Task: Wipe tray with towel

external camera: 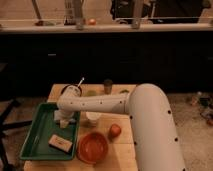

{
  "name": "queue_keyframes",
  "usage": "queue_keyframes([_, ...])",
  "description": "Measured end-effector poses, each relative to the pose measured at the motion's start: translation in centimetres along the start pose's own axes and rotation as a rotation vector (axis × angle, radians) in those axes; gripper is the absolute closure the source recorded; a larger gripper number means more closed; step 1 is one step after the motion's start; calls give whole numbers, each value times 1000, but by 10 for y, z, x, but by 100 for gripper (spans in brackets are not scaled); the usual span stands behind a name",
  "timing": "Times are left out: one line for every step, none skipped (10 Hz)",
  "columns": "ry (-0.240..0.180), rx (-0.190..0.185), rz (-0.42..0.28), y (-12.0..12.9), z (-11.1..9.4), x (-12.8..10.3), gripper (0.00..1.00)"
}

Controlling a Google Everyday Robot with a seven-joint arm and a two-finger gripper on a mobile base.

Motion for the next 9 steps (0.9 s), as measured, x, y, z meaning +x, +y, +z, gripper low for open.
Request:
queue_keyframes([4, -8, -4, 1, 1, 0, 67])
queue_keyframes([9, -16, -11, 2, 3, -1, 79])
queue_keyframes([11, -19, -15, 2, 2, -1, 87])
queue_keyframes([14, -22, -20, 3, 2, -2, 95])
queue_keyframes([17, -22, -26, 3, -1, -3, 100])
queue_keyframes([19, -21, -28, 4, -3, -3, 100])
queue_keyframes([22, -19, -32, 4, -7, -4, 100])
queue_keyframes([30, -12, -31, 2, -15, -3, 100])
queue_keyframes([37, -5, -32, 0, -22, -2, 100])
